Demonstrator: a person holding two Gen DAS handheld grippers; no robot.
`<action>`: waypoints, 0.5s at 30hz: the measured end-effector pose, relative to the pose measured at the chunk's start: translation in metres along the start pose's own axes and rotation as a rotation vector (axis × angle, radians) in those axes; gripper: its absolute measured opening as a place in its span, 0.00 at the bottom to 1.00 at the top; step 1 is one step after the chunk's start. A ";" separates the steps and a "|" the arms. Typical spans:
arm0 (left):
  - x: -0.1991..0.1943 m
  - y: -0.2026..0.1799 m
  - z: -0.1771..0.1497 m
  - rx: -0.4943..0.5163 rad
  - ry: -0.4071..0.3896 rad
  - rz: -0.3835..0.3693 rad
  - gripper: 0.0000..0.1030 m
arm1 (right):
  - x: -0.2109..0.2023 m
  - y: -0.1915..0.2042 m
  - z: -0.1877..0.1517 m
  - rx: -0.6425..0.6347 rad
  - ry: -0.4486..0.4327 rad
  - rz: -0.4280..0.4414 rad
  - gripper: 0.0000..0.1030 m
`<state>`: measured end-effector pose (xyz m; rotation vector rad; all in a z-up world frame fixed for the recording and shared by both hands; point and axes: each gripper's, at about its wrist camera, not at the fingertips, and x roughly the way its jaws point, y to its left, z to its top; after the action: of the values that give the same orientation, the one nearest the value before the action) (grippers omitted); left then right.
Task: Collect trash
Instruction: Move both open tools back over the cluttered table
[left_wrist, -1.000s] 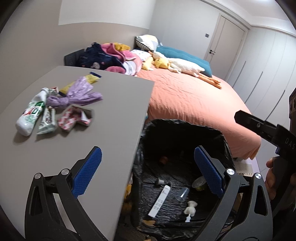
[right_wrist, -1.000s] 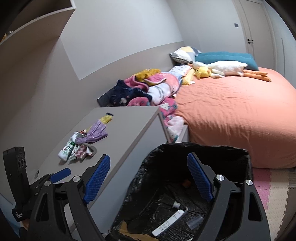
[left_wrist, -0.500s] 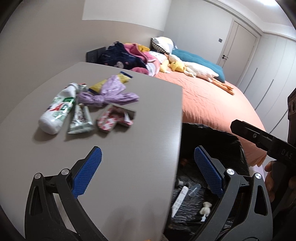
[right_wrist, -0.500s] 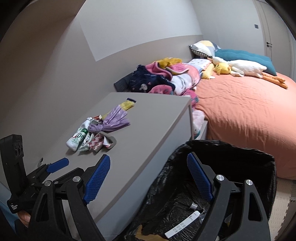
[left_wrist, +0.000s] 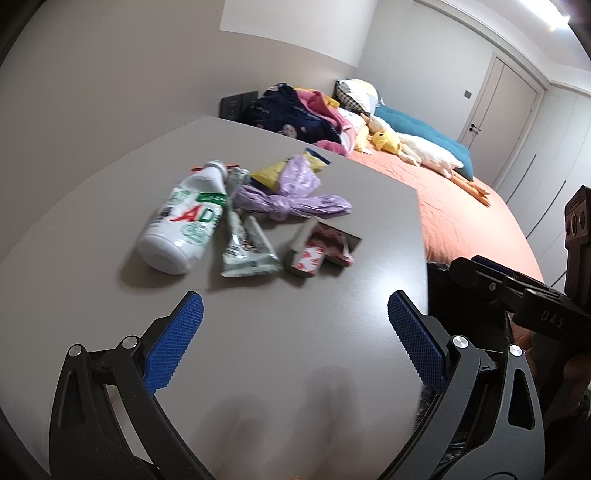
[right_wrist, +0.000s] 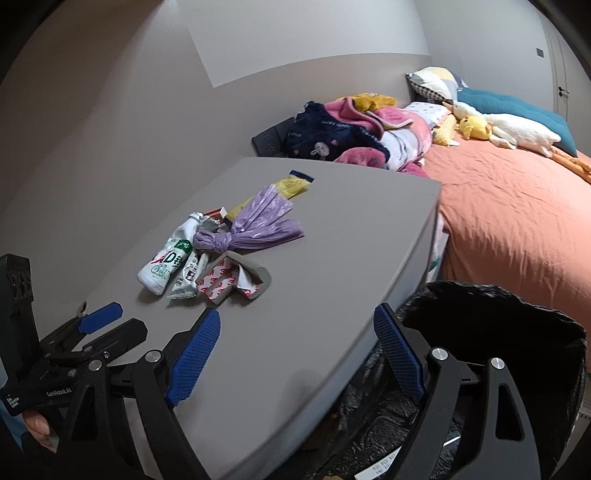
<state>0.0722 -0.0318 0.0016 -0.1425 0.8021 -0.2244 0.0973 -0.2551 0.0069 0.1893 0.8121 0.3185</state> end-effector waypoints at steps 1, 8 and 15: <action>0.001 0.003 0.001 -0.003 0.000 0.003 0.94 | 0.004 0.003 0.001 -0.004 0.005 0.001 0.83; 0.008 0.027 0.009 -0.021 0.004 0.030 0.94 | 0.031 0.014 0.008 -0.025 0.041 0.003 0.83; 0.022 0.046 0.024 -0.007 0.009 0.060 0.94 | 0.064 0.026 0.017 -0.065 0.074 0.000 0.83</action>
<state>0.1111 0.0081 -0.0069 -0.1243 0.8148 -0.1659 0.1456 -0.2092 -0.0179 0.1174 0.8738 0.3525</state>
